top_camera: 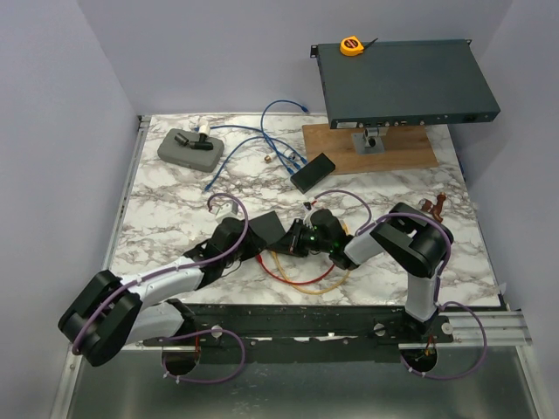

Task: Pull the plug from the switch port
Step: Pull the connector from the switch port.

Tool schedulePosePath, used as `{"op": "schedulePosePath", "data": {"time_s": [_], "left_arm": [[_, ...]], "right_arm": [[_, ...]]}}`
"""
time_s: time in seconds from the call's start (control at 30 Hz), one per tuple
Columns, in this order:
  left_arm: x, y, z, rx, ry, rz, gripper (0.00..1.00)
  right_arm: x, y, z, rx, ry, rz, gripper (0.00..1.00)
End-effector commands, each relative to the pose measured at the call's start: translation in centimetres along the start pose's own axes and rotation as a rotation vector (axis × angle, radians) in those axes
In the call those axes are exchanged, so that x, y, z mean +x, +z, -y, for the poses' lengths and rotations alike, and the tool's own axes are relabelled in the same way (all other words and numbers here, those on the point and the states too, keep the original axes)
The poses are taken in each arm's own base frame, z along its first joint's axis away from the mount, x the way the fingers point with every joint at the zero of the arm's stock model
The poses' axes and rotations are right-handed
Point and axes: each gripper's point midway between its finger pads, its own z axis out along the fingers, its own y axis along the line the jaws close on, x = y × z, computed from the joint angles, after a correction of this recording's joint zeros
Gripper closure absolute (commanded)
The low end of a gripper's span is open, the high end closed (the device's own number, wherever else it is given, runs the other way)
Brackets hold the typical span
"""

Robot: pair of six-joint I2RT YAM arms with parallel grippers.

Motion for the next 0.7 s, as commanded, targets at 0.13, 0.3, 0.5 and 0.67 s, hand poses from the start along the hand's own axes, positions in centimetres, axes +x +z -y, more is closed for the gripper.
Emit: {"op": "schedulePosePath", "data": {"time_s": [0.13,0.3,0.5,0.67], "left_arm": [[0.5,0.6,-0.7,-0.045,0.005,-0.012,0.76],[0.7,0.3,-0.3,-0.029,-0.002,-0.022,0.74],[1.2,-0.3,-0.3,-0.015,0.001,-0.042,0.63],[1.3,-0.6,0.2,0.007,0.012,-0.046,0.65]], "right_arm": [[2.6,-1.2,3.4,0.098,-0.011,-0.101,0.99],[2.5,-1.3,3.7,0.105,-0.002,-0.100,0.99],[2.4,-1.3,4.2,0.125,-0.051,-0.111,0.99],[2.8,-1.5,4.8,0.141,-0.073,-0.133,0.99]]}}
